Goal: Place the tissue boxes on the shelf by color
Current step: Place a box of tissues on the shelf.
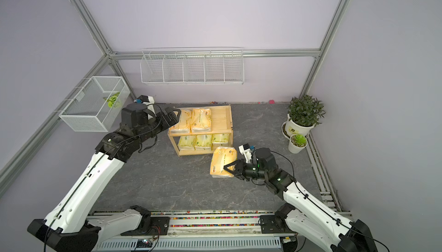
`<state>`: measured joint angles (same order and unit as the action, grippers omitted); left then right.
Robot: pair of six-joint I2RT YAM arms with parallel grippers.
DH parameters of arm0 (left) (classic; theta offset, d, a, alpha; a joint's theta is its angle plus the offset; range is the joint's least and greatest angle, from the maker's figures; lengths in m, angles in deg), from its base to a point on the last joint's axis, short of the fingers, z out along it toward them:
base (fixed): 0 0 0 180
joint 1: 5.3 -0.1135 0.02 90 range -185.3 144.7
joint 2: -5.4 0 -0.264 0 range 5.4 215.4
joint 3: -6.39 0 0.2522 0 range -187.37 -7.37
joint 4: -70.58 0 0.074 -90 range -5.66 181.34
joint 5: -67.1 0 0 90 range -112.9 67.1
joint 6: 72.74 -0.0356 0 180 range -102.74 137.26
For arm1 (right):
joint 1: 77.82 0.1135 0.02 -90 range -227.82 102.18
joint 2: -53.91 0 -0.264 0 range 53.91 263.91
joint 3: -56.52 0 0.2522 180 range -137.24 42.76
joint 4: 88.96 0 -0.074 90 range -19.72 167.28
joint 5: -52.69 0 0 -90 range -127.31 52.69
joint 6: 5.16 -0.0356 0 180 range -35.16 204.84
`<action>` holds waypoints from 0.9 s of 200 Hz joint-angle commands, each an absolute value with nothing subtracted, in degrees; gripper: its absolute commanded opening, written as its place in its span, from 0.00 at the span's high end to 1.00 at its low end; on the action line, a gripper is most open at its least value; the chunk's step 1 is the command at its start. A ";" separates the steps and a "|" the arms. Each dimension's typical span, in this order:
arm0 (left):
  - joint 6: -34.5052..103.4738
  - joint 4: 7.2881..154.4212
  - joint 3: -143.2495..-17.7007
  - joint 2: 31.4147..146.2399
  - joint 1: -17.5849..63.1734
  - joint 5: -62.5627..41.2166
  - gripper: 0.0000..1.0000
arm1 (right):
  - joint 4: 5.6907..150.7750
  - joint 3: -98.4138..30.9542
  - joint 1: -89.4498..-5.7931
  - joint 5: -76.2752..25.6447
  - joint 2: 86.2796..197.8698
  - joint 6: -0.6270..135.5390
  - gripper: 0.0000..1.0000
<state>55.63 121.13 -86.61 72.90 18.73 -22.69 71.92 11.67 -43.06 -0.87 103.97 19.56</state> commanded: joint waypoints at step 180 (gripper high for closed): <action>49.58 124.65 -89.11 75.73 12.56 -17.69 0.00 | 42.38 -45.45 -62.91 11.86 143.38 45.93 0.79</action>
<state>50.96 124.59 -88.95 75.85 13.02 -18.43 44.20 -42.97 -62.86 10.80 141.24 43.35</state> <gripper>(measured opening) 0.997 0.241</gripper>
